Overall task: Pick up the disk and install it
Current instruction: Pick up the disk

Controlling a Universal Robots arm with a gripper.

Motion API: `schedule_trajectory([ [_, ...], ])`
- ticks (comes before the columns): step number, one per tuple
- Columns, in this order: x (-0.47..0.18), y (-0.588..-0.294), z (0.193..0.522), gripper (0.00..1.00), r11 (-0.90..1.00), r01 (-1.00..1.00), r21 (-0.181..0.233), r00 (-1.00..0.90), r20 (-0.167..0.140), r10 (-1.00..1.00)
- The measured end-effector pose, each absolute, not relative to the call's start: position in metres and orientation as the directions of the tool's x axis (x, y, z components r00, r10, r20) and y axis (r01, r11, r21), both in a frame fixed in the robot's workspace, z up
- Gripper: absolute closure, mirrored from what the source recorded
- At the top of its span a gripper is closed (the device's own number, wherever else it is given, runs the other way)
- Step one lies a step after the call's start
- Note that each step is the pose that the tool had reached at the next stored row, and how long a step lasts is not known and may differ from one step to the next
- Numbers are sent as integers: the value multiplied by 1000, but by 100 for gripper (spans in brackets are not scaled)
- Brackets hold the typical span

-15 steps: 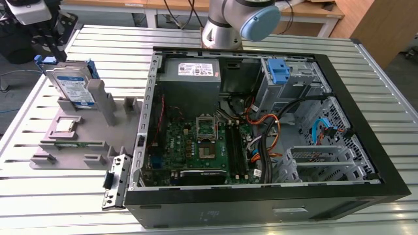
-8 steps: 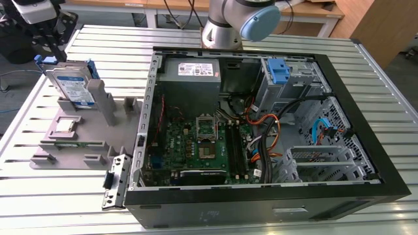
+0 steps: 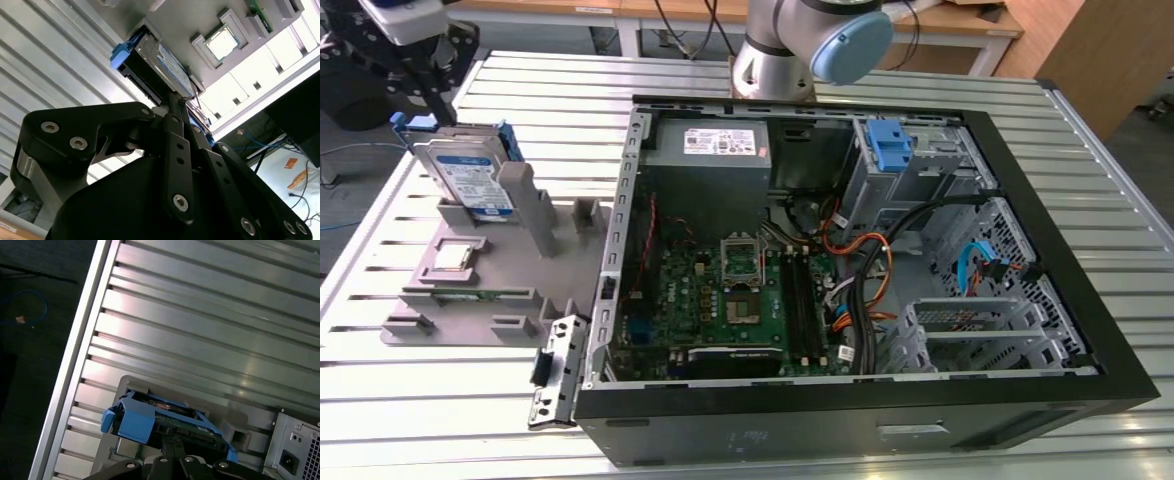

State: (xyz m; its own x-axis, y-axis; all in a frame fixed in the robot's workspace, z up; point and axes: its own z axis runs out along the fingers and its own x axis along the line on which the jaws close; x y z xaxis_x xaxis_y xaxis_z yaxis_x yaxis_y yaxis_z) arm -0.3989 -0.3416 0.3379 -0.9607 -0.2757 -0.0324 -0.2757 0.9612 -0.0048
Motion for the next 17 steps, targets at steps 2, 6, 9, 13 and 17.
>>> schedule_trajectory([
  [2,-399,-342,338,90,951,-309,-5,-951,-33,-309],
  [6,-399,-342,338,90,928,-372,-5,-928,-34,-372],
  [9,-399,-342,338,90,910,-415,-5,-909,-34,-415],
  [13,-399,-342,338,90,882,-471,-5,-882,-34,-471],
  [17,-399,-342,337,90,846,-533,-5,-845,-34,-533],
])
